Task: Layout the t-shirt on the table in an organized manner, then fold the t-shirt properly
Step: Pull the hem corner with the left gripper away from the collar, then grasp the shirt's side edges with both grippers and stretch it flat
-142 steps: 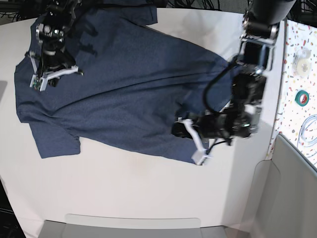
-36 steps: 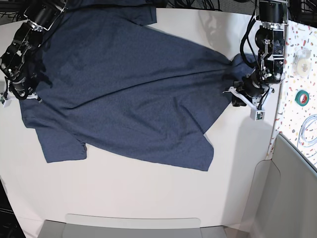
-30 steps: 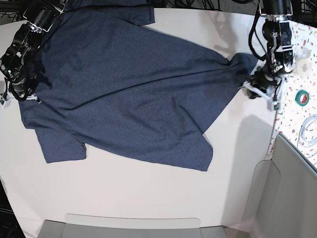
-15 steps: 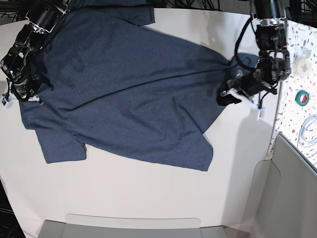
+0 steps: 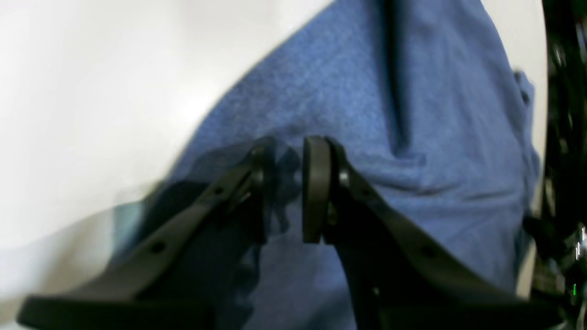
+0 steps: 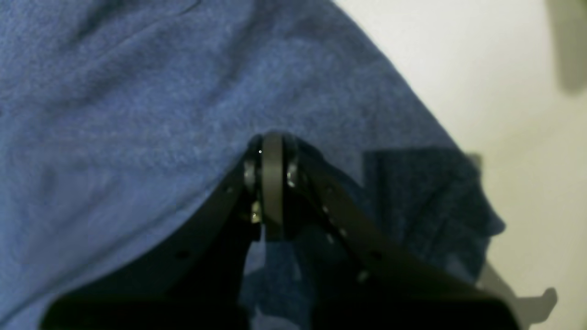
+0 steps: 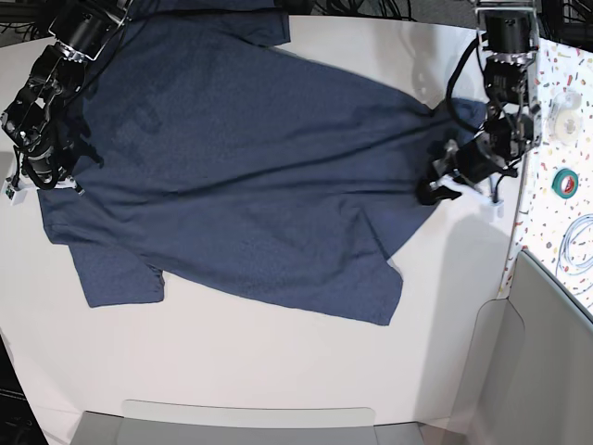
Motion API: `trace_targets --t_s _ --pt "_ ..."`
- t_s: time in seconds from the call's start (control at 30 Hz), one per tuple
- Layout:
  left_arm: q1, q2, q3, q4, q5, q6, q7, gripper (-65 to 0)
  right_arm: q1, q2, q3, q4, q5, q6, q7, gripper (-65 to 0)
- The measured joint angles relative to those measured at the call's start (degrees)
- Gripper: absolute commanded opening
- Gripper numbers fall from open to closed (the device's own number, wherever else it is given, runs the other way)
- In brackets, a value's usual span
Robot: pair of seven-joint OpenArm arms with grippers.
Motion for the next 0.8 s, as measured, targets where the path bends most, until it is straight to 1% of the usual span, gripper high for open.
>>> trace_targets --t_s 0.1,0.23,0.4,0.47,0.57,0.63,0.7,0.73,0.8 --pt "2.23 -0.70 -0.26 0.46 -0.26 3.32 -2.80 -54.2 0.07 -0.17 -0.04 -0.04 0.22 0.17 -0.04 -65.0" --pt "4.55 -0.63 -0.24 0.66 -0.31 3.56 -6.12 -54.2 1.51 -0.26 -0.04 -0.35 0.00 0.17 -0.92 -65.0" --pt "6.60 -0.35 -0.46 1.03 -0.76 3.28 -8.15 -54.2 4.04 -0.35 -0.04 -0.83 -0.20 0.00 -1.05 -65.0" --pt "8.02 0.09 -0.59 3.04 -0.11 4.33 -8.87 -54.2 5.66 0.09 -1.42 -1.99 -0.39 -0.07 -0.92 -65.0" --pt "12.28 0.09 -0.57 10.40 2.69 6.45 -7.41 -54.2 7.69 0.04 -2.80 -3.74 -0.39 0.00 -1.07 -65.0" --pt "15.30 0.11 -0.46 16.92 4.37 7.45 -4.13 -54.0 8.81 -0.31 -2.78 -4.37 -0.52 -0.02 -1.14 -65.0" --pt "17.81 0.48 -0.17 22.45 4.92 7.69 -3.17 -53.9 9.79 -0.46 -2.80 -4.39 -0.57 -0.02 -1.18 -65.0" --pt "18.95 0.79 0.04 25.11 5.35 8.11 -1.25 -53.8 10.43 -0.44 -2.78 -4.39 -0.59 -0.07 -1.29 -65.0" --pt "19.65 0.76 0.87 29.42 5.18 7.87 -0.63 -53.8 11.76 -0.28 -2.78 -4.35 -0.66 -0.04 -1.36 -65.0"
